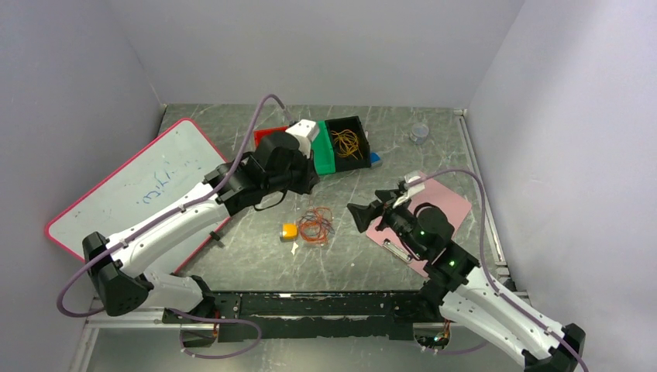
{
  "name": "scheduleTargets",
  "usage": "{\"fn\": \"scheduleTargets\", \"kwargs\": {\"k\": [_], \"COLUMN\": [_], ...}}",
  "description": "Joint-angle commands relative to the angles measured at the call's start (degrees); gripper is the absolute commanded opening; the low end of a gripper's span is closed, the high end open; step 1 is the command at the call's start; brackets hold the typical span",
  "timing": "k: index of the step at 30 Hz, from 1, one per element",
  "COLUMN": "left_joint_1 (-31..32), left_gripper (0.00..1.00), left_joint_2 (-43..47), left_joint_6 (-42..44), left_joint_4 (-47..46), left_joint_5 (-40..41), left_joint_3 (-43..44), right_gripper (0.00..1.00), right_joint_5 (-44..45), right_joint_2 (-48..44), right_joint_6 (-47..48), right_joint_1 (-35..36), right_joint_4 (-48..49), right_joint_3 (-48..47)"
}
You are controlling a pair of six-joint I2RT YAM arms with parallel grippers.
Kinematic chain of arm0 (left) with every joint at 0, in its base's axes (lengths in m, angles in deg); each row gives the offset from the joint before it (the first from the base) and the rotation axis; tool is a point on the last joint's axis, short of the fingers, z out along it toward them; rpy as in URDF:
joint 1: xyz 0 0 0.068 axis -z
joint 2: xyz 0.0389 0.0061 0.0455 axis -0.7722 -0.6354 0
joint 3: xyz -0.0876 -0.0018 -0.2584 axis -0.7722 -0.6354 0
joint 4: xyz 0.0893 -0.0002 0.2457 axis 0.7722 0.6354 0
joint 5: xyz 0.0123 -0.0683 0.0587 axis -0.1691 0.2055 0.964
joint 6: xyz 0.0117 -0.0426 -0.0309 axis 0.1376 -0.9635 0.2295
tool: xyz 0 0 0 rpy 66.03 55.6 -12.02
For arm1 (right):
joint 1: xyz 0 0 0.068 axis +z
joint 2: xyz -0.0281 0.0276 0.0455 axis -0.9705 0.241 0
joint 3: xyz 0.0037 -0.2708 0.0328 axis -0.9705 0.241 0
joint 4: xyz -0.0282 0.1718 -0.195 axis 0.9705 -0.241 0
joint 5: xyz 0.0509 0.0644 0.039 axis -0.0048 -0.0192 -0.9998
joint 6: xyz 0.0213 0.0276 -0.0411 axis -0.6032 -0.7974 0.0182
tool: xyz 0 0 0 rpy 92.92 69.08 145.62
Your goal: Untangle the cables
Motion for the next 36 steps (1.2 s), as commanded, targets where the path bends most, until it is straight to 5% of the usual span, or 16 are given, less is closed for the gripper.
{"fn": "scheduleTargets", "kwargs": {"k": [1, 15, 23, 29, 36], "left_joint_1": [1.0, 1.3, 1.3, 1.3, 1.3], "left_gripper": [0.07, 0.07, 0.07, 0.07, 0.07], "left_joint_2": [-2.1, -6.1, -6.8, -7.1, -5.5], "left_joint_6": [2.2, 3.5, 6.0, 6.2, 5.9], "left_joint_4": [2.2, 3.2, 3.4, 3.9, 3.6], "left_joint_5": [-2.5, -4.2, -5.9, -6.8, -9.4], "left_joint_3": [6.9, 14.9, 16.3, 17.1, 18.5], "right_gripper": [1.00, 0.96, 0.89, 0.73, 0.49], "right_joint_5": [-5.3, -13.6, -22.0, -27.4, -22.2], "right_joint_2": [-3.3, -4.1, 6.8, 17.4, 27.4], "right_joint_6": [5.6, 18.6, 19.6, 17.1, 15.5], "right_joint_1": [0.2, 0.2, 0.2, 0.2, 0.2], "right_joint_4": [6.5, 24.1, 28.6, 34.3, 45.0], "right_joint_3": [2.4, 9.0, 5.3, 1.7, 1.2]}}
